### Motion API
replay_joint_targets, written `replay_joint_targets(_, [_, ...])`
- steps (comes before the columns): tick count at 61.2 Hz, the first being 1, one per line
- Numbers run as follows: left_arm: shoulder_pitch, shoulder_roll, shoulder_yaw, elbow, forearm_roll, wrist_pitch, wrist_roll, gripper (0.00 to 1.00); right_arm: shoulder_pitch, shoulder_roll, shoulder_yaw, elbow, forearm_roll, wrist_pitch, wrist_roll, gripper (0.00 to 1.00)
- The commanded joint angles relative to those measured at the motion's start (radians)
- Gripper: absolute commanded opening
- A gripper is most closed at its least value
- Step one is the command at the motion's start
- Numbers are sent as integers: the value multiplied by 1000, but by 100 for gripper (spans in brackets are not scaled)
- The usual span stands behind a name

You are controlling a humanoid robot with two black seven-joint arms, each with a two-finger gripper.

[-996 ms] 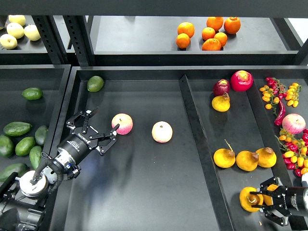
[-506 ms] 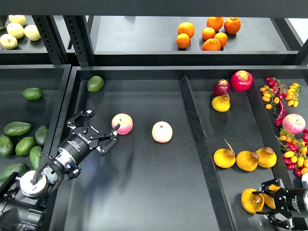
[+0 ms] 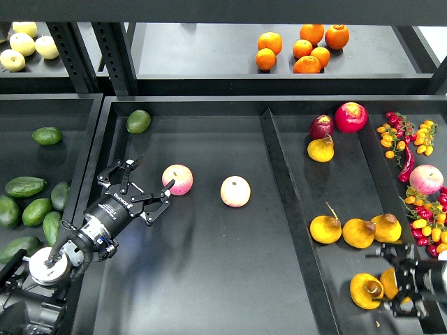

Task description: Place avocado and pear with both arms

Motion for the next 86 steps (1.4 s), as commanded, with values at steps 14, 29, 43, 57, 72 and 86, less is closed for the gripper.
replay_joint_targets(14, [-2,0,1,-10,-1,0,-1,87,36,178,275,-9,51,0,0,98])
replay_joint_targets(29, [-2,0,3,-2,1,0,-1,87,22,390,451,-72,13,0,0,95])
replay_joint_targets(43, [-2,0,3,-5,1,0,-1,87,6,533,484,-144,-137,0,39,96])
replay_joint_targets(57, [-2,0,4,-5,1,0,-14,87,8,625,487,-147,-170,0,205,97])
replay_joint_targets(72, [-3,0,4,-7,1,0,-47,87,-3,725,571,-208,-288,0,344,98])
replay_joint_targets(86, [-9,0,9,0,1,0,-49,87,-4,725,639,-309,-360,0,418,98])
